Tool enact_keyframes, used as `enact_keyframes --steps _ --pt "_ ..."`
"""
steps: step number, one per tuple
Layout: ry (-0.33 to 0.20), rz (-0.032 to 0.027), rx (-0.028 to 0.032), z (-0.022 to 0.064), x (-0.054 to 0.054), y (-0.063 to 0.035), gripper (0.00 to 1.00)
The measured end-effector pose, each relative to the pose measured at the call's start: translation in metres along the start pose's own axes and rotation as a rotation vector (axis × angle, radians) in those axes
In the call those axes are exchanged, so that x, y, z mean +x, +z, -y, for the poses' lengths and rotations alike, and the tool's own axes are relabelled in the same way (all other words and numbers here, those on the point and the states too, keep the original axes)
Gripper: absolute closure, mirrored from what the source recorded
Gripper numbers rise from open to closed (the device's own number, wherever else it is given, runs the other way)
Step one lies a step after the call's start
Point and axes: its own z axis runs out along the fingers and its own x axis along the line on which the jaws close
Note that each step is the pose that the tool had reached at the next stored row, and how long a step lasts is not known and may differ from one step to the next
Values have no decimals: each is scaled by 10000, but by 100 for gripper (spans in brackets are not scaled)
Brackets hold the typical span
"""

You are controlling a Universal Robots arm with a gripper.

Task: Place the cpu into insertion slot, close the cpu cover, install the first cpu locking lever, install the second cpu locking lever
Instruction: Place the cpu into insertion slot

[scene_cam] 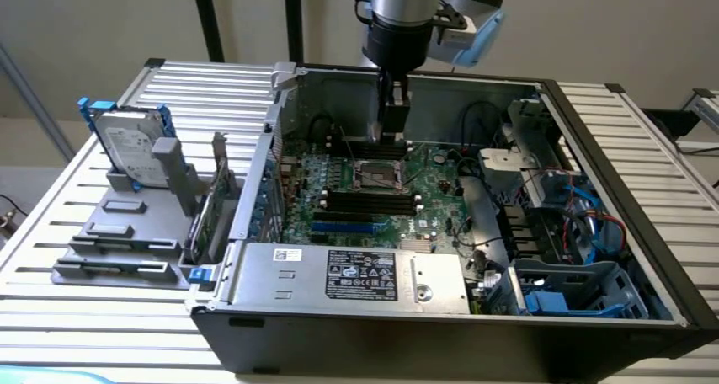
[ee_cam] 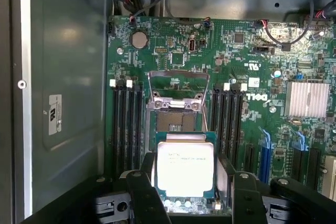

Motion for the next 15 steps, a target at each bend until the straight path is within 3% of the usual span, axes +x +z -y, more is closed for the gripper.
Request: enact_keyframes --steps 15 --pt "0 -2 25 -45 -8 274 45"
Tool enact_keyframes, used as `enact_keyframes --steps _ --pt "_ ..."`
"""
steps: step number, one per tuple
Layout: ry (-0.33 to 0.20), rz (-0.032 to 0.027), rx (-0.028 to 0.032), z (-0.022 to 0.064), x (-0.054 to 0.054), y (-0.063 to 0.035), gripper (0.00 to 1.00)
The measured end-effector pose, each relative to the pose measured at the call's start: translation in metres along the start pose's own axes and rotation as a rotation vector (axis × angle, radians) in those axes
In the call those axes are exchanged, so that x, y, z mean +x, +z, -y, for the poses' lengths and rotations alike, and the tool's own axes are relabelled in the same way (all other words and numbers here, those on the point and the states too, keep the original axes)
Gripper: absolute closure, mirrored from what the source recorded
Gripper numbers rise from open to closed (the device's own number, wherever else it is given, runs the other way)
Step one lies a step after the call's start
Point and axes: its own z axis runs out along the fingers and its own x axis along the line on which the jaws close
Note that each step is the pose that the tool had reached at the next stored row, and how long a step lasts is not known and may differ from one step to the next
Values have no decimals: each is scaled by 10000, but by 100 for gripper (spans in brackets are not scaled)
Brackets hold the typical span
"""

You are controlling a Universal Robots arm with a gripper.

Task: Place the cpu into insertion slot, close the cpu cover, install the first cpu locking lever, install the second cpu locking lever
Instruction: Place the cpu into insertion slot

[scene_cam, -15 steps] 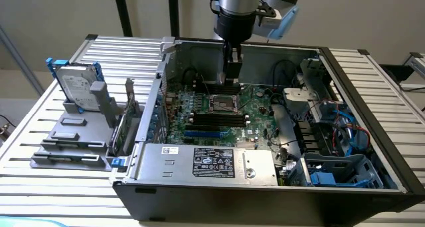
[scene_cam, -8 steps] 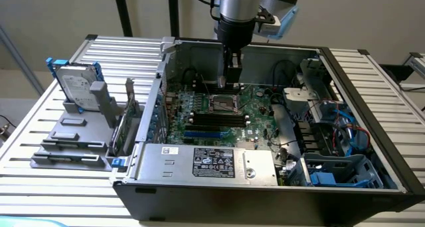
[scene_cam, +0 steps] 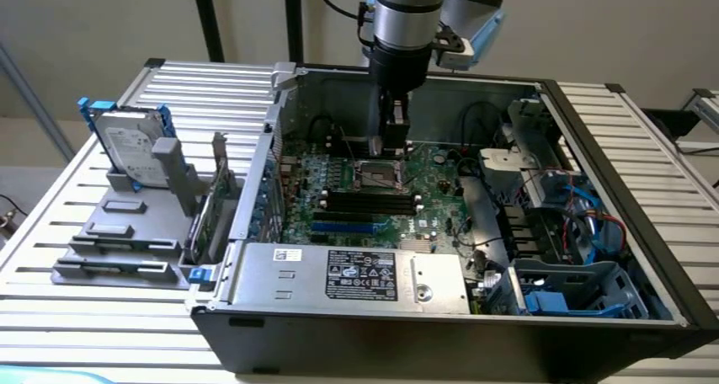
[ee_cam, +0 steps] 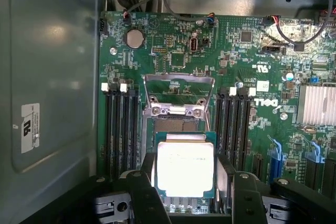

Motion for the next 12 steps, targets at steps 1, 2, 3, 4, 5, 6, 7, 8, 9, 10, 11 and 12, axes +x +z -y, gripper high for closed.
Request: enact_keyframes --steps 1,2,3,4,5,6,7,8,9,10,11,12 --pt "0 1 6 -3 -1 18 45" --pt "0 2 10 -6 -1 36 45" --pt "0 2 14 -8 -2 54 45" --pt "1 1 16 -8 -2 72 45" --pt "2 1 17 -8 -3 90 45" --pt "2 1 19 -8 -3 109 45" --pt "0 2 21 -9 -4 127 45" --pt "0 1 23 -8 -4 146 45" --pt "1 0 25 -8 -4 164 45" --pt "1 0 27 -8 -5 182 45" --pt "1 1 30 -8 -5 201 45" --pt "1 1 33 -8 -5 219 45"
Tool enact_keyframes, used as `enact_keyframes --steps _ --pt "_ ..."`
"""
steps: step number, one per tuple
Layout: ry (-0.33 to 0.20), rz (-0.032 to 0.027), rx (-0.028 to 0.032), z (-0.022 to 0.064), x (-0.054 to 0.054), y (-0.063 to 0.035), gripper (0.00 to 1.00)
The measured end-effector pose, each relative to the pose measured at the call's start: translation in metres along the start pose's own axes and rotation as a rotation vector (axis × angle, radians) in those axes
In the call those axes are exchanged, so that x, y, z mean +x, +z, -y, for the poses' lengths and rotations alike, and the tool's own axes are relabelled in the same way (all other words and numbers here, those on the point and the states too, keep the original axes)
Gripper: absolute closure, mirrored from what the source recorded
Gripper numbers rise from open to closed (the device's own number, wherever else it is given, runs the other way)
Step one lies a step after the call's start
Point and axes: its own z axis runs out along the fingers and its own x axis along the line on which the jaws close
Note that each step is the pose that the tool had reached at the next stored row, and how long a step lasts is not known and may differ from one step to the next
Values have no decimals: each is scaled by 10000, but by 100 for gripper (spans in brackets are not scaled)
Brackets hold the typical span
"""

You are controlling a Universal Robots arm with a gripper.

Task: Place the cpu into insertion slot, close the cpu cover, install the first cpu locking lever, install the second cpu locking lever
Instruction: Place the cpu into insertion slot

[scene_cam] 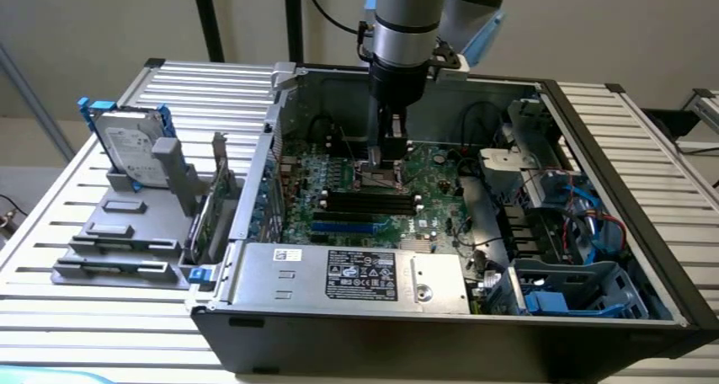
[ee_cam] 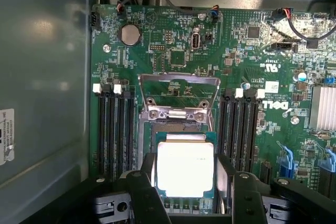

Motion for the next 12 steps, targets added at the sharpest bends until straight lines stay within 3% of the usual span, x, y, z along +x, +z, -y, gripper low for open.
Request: enact_keyframes --steps 5,12 --pt "7 -1 17 0 12 84 45" --pt "14 -1 90 2 40 171 45"
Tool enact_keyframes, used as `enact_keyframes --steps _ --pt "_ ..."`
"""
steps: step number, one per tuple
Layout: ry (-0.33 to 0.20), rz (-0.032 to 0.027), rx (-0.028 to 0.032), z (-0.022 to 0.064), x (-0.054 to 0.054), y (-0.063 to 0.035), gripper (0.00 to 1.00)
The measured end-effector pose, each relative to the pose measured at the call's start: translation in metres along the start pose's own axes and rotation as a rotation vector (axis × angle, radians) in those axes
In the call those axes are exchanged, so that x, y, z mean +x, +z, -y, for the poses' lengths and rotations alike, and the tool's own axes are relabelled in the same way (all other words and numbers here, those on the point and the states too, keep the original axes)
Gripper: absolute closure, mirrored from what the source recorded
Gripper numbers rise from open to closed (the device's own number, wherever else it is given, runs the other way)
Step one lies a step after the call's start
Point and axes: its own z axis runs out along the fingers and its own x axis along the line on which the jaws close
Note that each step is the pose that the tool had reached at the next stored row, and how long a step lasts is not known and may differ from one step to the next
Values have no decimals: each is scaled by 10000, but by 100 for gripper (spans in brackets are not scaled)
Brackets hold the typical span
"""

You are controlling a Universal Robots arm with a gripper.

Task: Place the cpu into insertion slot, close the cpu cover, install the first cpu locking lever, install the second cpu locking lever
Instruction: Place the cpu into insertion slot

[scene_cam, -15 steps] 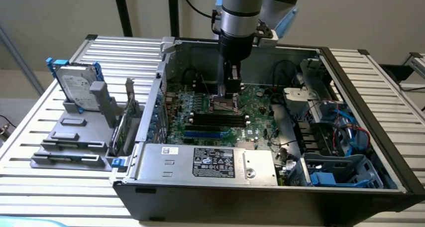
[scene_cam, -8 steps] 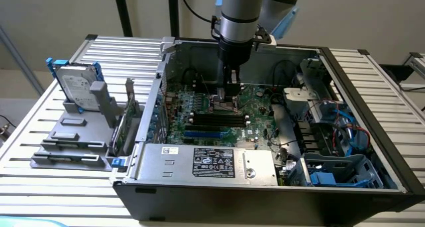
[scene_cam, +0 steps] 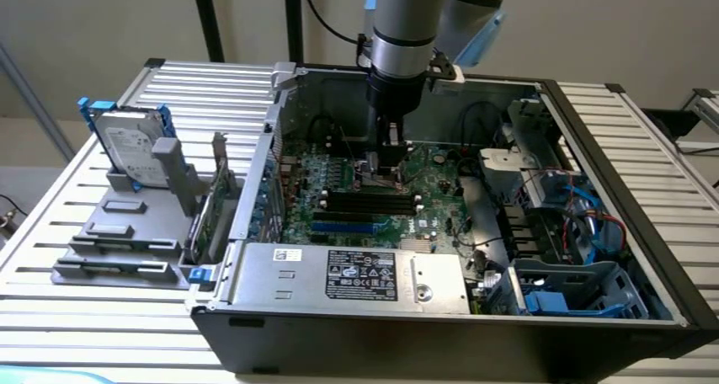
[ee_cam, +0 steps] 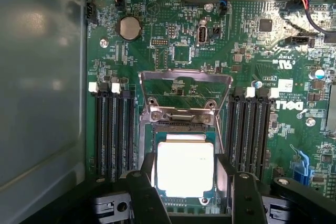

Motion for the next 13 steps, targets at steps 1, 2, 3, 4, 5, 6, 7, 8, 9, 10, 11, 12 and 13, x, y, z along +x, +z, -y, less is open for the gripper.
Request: enact_keyframes --steps 1,2,3,4,5,6,7,8,9,10,11,12,13 --pt "0 -1 13 0 4 12 45" --pt "0 -2 30 0 7 23 45" --pt "2 -2 50 0 9 35 45" --pt "4 -2 68 1 11 47 45" --pt "6 -2 85 1 12 58 45" --pt "6 -2 99 1 13 71 45" --pt "7 -3 111 1 13 85 45" --pt "6 -3 125 1 13 98 45" --pt "7 -2 139 1 13 110 45" --pt "8 -2 150 1 13 122 45" --pt "8 -4 163 1 13 135 45" --pt "8 -4 176 1 14 145 45" --pt "8 -4 190 0 15 155 45"
